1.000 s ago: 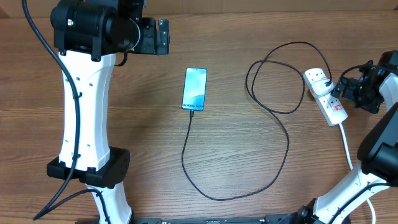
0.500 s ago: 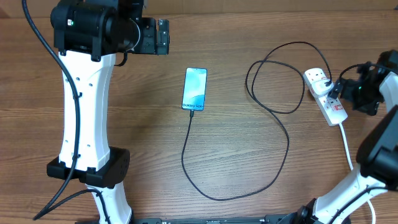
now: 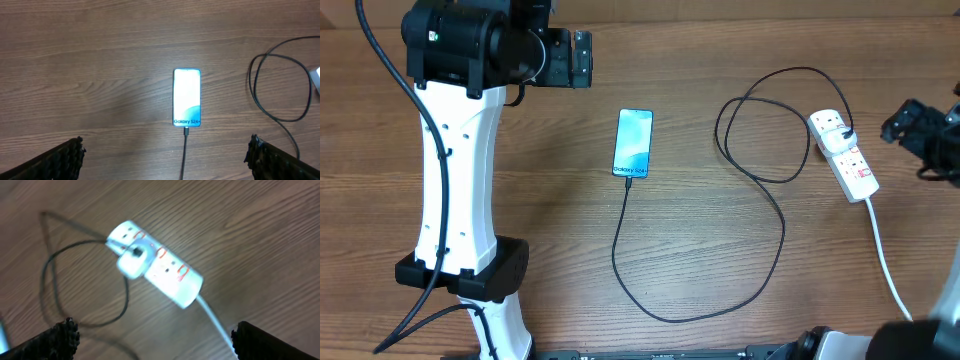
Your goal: Plug charger to phone and switch on socket
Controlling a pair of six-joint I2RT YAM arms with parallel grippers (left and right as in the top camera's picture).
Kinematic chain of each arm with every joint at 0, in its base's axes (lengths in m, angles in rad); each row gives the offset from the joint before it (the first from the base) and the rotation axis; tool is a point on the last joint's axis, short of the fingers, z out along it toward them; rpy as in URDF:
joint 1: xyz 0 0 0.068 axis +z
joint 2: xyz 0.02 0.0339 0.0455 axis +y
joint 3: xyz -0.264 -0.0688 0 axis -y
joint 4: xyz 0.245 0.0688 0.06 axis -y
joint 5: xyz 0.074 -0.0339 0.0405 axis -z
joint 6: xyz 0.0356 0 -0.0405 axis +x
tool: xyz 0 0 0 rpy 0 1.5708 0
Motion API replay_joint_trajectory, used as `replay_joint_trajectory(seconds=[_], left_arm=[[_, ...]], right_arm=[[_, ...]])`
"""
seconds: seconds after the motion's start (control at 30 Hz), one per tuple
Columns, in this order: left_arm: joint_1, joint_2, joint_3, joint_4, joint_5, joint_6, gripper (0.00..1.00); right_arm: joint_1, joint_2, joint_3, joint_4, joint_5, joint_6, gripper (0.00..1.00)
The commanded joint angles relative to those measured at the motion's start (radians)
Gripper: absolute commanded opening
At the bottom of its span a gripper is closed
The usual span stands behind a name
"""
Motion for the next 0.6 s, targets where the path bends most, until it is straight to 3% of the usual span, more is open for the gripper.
replay_joint_trajectory(seconds=[0.0,0.37,0.57], left_arm=[[0.004,-0.004,0.000,-0.002,-0.017,-0.017,1.00],[0.004,-0.004,0.000,-0.002,-0.017,-0.017,1.00],[0.004,-0.004,0.000,-0.002,-0.017,-0.017,1.00]], right_arm=[[0.066,-0.155,-0.003,-0.011,-0.051,0.018,1.00],[0.355,-0.534,-0.214,-0.009,-0.172,0.022,1.00],[0.388,-0.600,-0.255,-0.102,-0.211,0.022,1.00]])
